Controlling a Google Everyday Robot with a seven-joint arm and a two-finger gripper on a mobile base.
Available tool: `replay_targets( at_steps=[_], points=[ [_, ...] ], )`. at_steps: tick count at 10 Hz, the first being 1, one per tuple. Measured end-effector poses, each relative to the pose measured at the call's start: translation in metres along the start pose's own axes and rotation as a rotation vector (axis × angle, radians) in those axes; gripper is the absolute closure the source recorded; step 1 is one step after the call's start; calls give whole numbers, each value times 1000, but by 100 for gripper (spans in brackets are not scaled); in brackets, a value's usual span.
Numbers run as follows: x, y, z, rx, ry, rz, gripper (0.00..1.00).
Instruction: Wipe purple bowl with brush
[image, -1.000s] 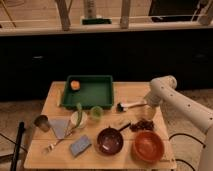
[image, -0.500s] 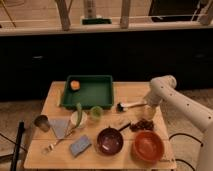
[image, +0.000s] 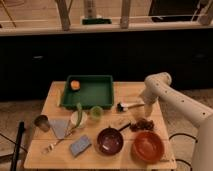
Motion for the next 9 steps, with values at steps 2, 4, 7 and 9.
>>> replay_targets(
  at_steps=[2, 4, 7, 9],
  points=[
    [2, -2, 5, -19, -20, -25, 20],
    [-3, -7, 12, -30, -53, -53, 23],
    [-3, -9, 23, -56, -99, -73, 55],
    [-4, -10, 23, -56, -104, -75, 72]
  ],
)
